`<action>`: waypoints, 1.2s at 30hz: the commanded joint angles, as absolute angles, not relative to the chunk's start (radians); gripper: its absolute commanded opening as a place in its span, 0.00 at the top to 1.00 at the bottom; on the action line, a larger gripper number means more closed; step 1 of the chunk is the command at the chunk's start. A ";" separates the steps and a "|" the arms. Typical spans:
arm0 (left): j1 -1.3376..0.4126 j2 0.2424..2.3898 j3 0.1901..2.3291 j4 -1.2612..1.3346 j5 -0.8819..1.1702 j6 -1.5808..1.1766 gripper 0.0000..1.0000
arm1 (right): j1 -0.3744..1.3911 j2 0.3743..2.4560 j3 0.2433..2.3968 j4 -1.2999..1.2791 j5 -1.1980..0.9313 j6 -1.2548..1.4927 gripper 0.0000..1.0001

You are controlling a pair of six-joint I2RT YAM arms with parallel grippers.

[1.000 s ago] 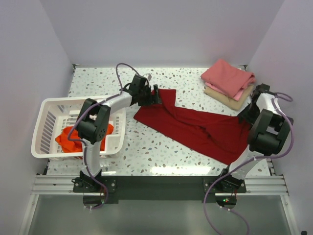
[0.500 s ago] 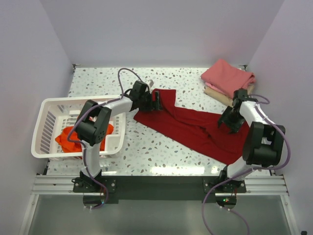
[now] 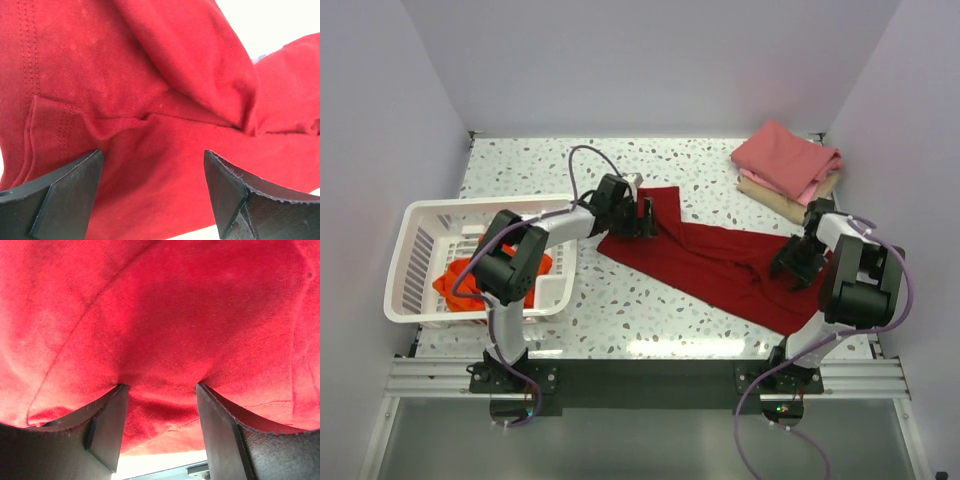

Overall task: Fold and stack the t-shirts
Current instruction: Fold the tshirt

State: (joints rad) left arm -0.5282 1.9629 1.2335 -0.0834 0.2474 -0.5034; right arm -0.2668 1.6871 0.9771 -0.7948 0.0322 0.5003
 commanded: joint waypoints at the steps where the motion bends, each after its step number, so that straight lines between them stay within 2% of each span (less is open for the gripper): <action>1: -0.543 1.930 1.210 -0.169 0.256 -0.486 0.13 | -0.340 1.743 0.934 -0.729 0.152 0.446 0.40; 7: -0.541 1.916 1.368 -0.271 0.181 -0.474 0.09 | -0.345 1.720 0.948 -0.723 0.104 0.434 0.40; 11: -0.541 2.001 1.587 -0.325 0.135 -0.497 0.08 | -0.345 1.662 0.986 -0.739 0.054 0.436 0.40; 20: -0.557 2.289 1.957 -0.391 -0.041 -0.499 0.17 | -0.298 1.539 1.039 -0.785 -0.051 0.448 0.40; 27: -0.592 2.355 2.057 -0.339 -0.152 -0.477 0.21 | -0.128 1.514 1.061 -0.776 -0.032 0.480 0.40; 31: -0.626 2.419 2.143 -0.322 -0.187 -0.445 0.22 | -0.072 1.569 1.075 -0.749 -0.051 0.499 0.40; 36: -0.635 2.421 2.131 -0.308 -0.242 -0.436 0.22 | -0.026 1.663 1.126 -0.661 -0.104 0.515 0.42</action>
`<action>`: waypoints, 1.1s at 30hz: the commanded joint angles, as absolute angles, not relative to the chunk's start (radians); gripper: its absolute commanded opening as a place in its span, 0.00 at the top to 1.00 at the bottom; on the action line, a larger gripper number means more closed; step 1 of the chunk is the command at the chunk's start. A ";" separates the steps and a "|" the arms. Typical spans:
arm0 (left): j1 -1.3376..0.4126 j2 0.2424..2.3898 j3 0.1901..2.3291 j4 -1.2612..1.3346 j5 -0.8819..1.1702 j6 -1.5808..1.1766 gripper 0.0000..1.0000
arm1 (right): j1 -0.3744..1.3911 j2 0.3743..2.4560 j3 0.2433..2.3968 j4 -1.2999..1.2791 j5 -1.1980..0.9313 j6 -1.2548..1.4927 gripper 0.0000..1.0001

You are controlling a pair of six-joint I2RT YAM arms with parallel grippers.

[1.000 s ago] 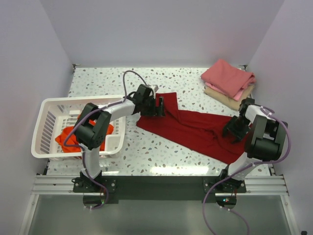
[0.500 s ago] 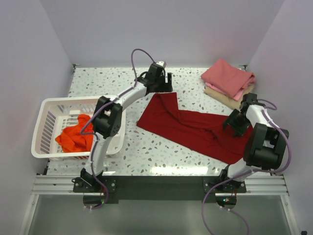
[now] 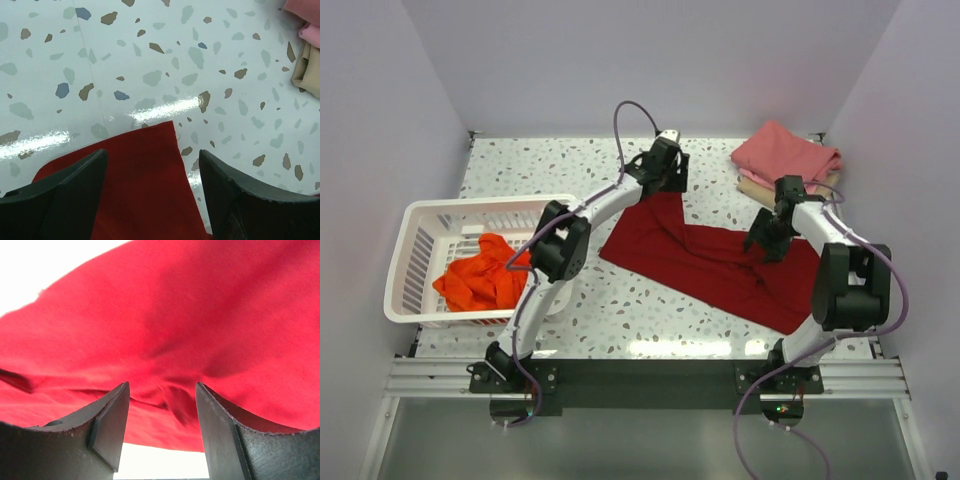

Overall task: Fold and stack the t-shirts
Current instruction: Fold the tshirt

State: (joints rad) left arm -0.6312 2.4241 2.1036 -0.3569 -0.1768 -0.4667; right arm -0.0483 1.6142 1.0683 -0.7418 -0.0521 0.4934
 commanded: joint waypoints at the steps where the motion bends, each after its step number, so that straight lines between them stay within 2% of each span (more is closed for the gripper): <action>1: -0.638 2.419 2.125 -0.298 -0.244 -0.436 0.22 | -0.018 1.684 1.165 -0.661 -0.107 0.517 0.42; 9: -0.681 2.479 2.184 -0.299 -0.279 -0.396 0.29 | 0.072 1.798 1.296 -0.658 -0.143 0.543 0.43; 28: -0.712 2.565 2.229 -0.311 -0.308 -0.356 0.33 | 0.117 1.749 1.220 -0.621 -0.179 0.574 0.44; 33: -0.712 2.571 2.204 -0.319 -0.325 -0.342 0.39 | 0.115 1.730 1.201 -0.621 -0.179 0.572 0.44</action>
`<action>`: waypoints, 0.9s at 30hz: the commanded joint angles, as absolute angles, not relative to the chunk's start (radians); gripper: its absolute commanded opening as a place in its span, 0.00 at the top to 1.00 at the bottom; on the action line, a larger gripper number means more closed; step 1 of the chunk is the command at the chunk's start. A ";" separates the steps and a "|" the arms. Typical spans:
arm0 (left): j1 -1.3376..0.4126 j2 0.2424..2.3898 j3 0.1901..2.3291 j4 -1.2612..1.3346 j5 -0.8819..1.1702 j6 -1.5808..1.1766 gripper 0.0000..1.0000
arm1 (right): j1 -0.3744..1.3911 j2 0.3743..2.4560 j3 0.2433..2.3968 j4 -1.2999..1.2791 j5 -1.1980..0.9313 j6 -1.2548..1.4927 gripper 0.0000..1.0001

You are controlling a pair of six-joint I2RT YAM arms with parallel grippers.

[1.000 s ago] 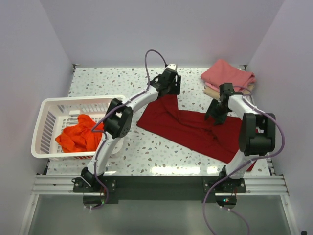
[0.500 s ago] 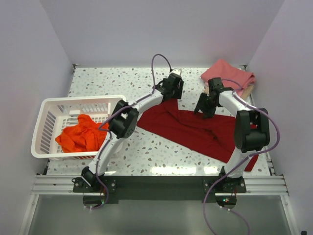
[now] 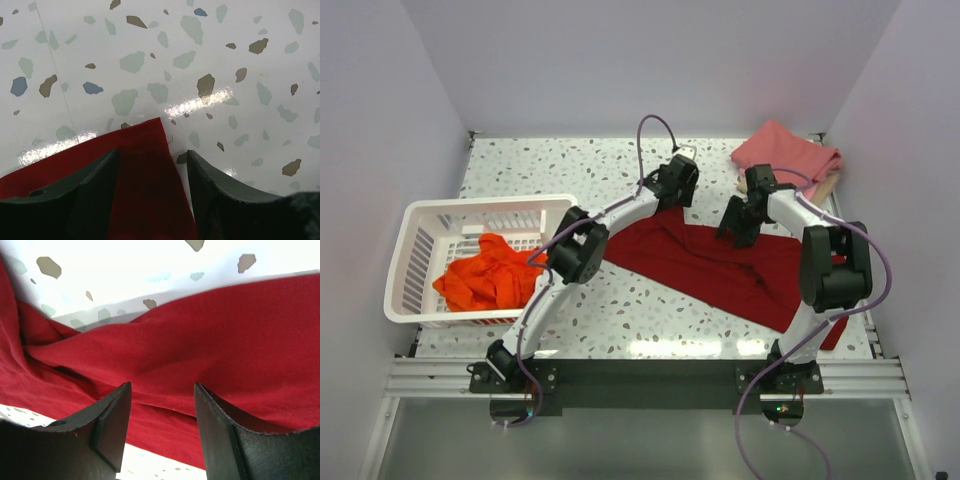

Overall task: Fold and stack the t-shirts
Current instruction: Fold the tshirt

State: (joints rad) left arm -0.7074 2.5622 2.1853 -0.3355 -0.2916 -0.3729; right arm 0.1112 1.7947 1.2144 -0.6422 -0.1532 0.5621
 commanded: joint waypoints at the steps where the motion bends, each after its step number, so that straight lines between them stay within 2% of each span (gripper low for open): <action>1: -0.712 2.572 2.203 -0.319 -0.325 -0.341 0.41 | 0.115 1.730 1.198 -0.621 -0.179 0.571 0.44; 2: -0.713 2.572 2.203 -0.319 -0.325 -0.341 0.47 | 0.115 1.727 1.197 -0.620 -0.178 0.571 0.44; 9: -0.713 2.579 2.203 -0.316 -0.318 -0.333 0.69 | 0.115 1.720 1.183 -0.621 -0.183 0.566 0.44; 10: -0.715 2.579 2.203 -0.314 -0.310 -0.333 0.76 | 0.115 1.717 1.183 -0.623 -0.181 0.565 0.44; 13: -0.713 2.576 2.204 -0.310 -0.302 -0.330 0.87 | 0.115 1.713 1.181 -0.634 -0.176 0.560 0.44; 14: -0.712 2.574 2.204 -0.307 -0.301 -0.331 0.96 | 0.115 1.712 1.183 -0.641 -0.172 0.557 0.44; 15: -0.712 2.568 2.207 -0.304 -0.302 -0.334 1.00 | 0.115 1.710 1.184 -0.646 -0.167 0.554 0.44; 21: -0.698 2.514 2.218 -0.292 -0.356 -0.373 1.00 | 0.106 1.697 1.181 -0.669 -0.140 0.538 0.45; 27: -0.664 2.317 2.007 -0.175 -0.428 -0.439 1.00 | 0.094 1.675 1.172 -0.698 -0.103 0.512 0.45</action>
State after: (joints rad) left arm -0.6941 2.4973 2.0830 -0.2874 -0.3542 -0.3836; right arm 0.1047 1.7275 1.1809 -0.6655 -0.1390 0.5419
